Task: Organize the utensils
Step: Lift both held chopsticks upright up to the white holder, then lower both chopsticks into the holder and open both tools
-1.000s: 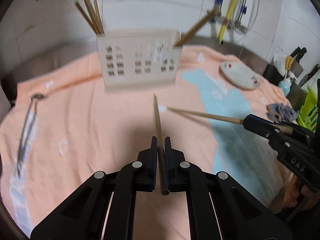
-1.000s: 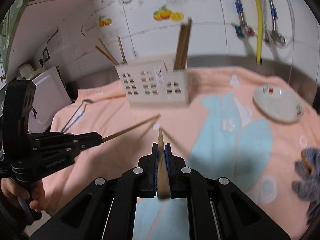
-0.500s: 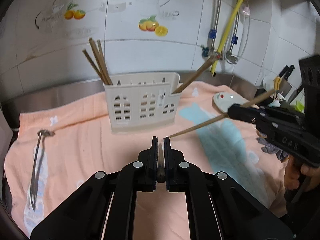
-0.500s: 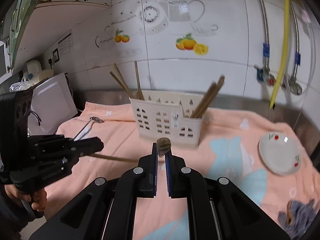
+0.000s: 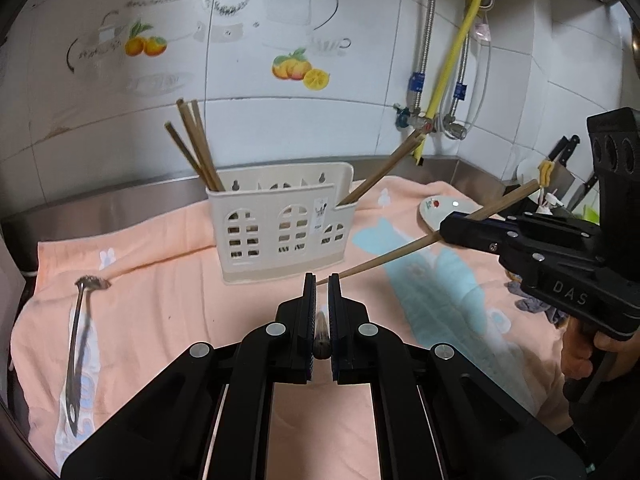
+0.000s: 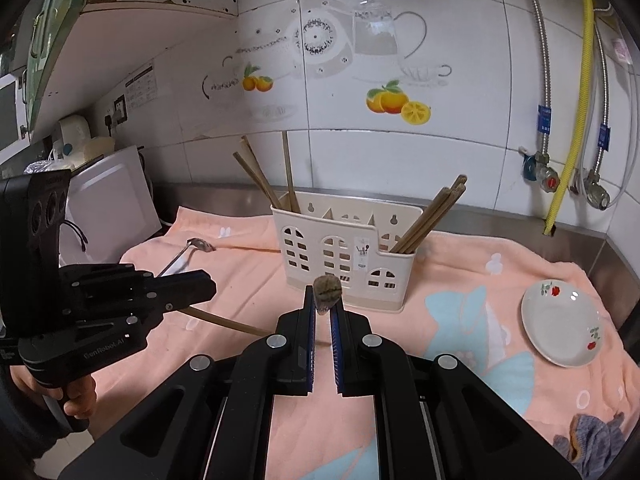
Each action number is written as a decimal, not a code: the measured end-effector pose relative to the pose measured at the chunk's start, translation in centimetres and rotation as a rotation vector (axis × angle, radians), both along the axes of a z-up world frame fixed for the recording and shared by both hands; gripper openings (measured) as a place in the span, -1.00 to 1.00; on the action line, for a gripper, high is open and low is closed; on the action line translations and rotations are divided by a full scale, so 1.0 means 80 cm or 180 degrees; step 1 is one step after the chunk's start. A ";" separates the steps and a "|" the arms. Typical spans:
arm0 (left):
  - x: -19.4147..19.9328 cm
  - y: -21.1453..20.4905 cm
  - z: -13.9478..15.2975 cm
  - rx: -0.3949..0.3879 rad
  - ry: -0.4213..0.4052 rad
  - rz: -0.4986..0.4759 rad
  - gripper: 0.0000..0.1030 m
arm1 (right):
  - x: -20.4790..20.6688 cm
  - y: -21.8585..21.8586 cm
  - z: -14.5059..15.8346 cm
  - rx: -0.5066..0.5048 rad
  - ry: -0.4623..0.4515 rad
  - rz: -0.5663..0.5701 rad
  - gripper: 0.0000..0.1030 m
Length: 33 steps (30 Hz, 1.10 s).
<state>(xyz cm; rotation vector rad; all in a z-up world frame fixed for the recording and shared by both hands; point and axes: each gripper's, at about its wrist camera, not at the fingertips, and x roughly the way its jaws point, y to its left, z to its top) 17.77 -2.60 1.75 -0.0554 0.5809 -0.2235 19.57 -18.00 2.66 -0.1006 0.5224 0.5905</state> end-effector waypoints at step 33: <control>0.087 0.015 0.221 0.0397 -0.0892 0.0002 -0.91 | 0.140 0.002 0.097 -0.0464 0.0087 -0.0116 -0.86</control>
